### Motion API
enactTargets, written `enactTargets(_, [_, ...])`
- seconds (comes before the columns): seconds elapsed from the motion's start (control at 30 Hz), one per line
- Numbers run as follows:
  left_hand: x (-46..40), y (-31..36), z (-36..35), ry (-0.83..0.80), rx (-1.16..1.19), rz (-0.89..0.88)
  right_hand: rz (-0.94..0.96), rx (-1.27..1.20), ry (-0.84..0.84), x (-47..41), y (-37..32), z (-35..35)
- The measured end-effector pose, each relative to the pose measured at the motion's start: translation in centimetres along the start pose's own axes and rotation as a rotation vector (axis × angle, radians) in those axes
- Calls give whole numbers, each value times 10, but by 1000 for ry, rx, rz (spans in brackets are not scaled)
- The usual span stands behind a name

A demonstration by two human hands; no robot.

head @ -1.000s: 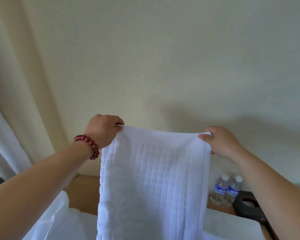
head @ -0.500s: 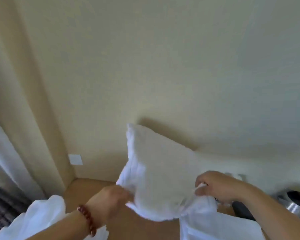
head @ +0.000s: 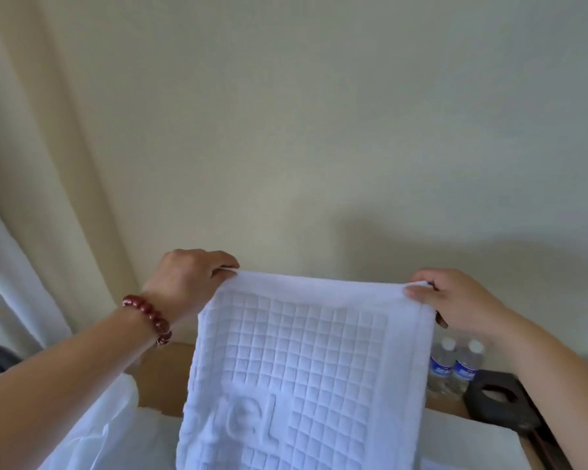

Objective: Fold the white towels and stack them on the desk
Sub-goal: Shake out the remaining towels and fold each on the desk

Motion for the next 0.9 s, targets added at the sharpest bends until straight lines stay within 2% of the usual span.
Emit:
enactTargets(0.1, [-9, 6, 14, 36, 40, 13, 40, 53, 99, -7, -14, 21])
enactTargets(0.3, [-14, -1, 13, -3, 85, 75, 48, 216, 224, -11, -26, 30])
enactTargets(0.43, [-16, 1, 15, 27, 98, 57, 55, 200, 287, -12, -29, 28])
enactTargets(0.67, [-5, 0, 1, -18, 10, 1, 33, 85, 178, -8, -18, 18])
enactTargets(0.9, [-20, -5, 3, -51, -16, 30, -1, 115, 136, -25, -19, 13])
Point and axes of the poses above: each hand's wrist, its own x-axis away from the middle knuckle, its own z-axis out of the back of the hand, y = z × x, the point moved 5 cm from there along -x, towards the middle knuckle, and after that the axes turned 12 degrees about -y, right-handed, at the moved point
